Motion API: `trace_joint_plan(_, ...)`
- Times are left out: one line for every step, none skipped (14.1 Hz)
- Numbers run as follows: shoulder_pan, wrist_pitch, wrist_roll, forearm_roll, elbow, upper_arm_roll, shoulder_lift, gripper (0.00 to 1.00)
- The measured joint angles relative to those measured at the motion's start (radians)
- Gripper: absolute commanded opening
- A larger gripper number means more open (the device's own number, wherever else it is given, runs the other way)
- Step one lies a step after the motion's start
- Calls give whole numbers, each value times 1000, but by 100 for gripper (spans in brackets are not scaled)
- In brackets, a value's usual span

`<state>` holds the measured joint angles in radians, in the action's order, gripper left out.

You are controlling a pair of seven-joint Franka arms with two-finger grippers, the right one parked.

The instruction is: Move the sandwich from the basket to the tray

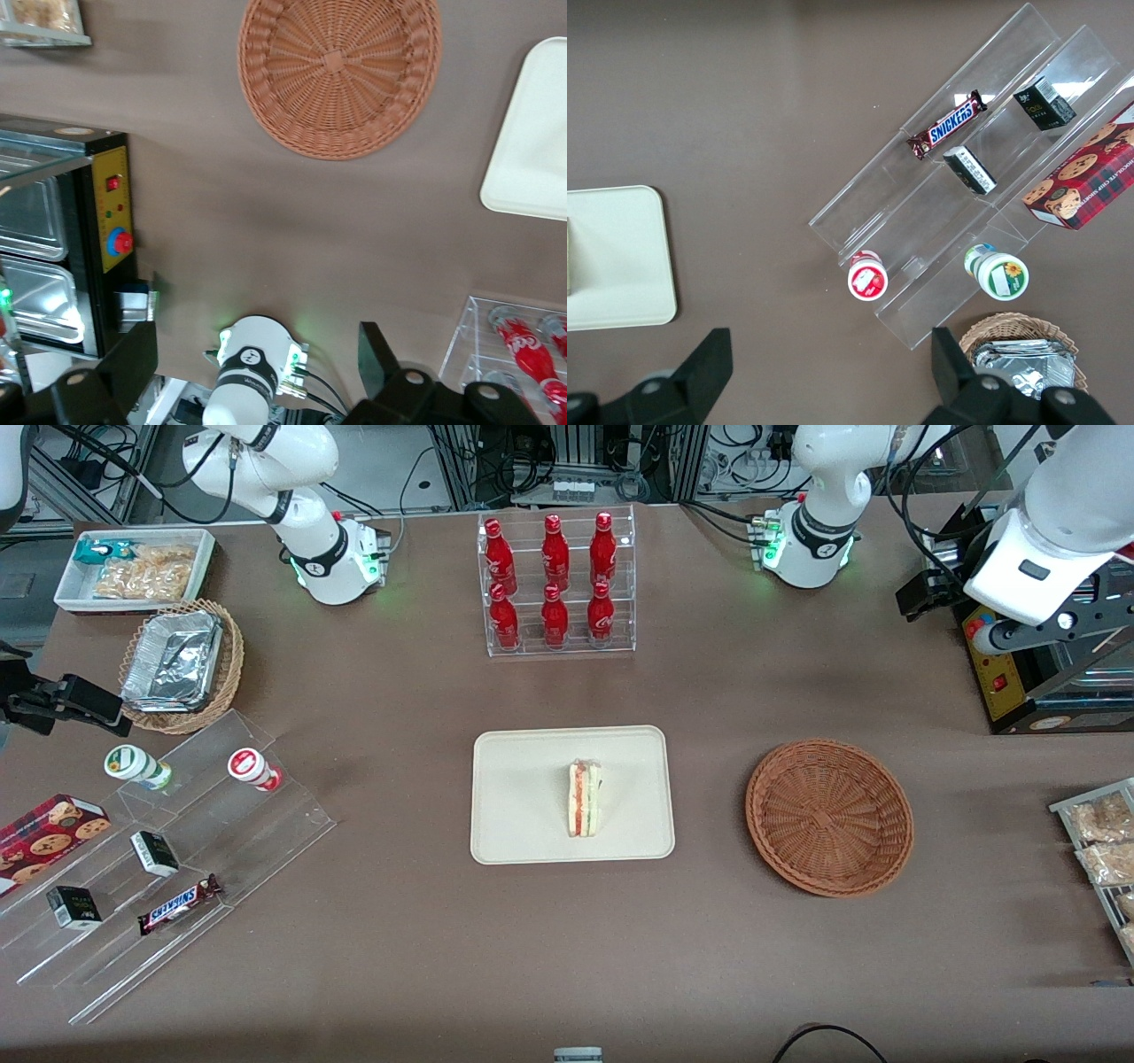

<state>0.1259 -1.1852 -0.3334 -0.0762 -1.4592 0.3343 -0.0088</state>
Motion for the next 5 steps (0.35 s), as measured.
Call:
trace_joint_plan(-7,0,1,11,0,-14,-1,100)
trace_joint_plan(-8,-1,2,15,0,-20,-1,100)
trace_joint_plan(-8,-1,3,16,0,-23,-1,100)
trace_joint_plan(-8,-1,3,17,1,-23,-1,100)
trace_joint_plan(-8,-2,3,17,3,-23,-1,100)
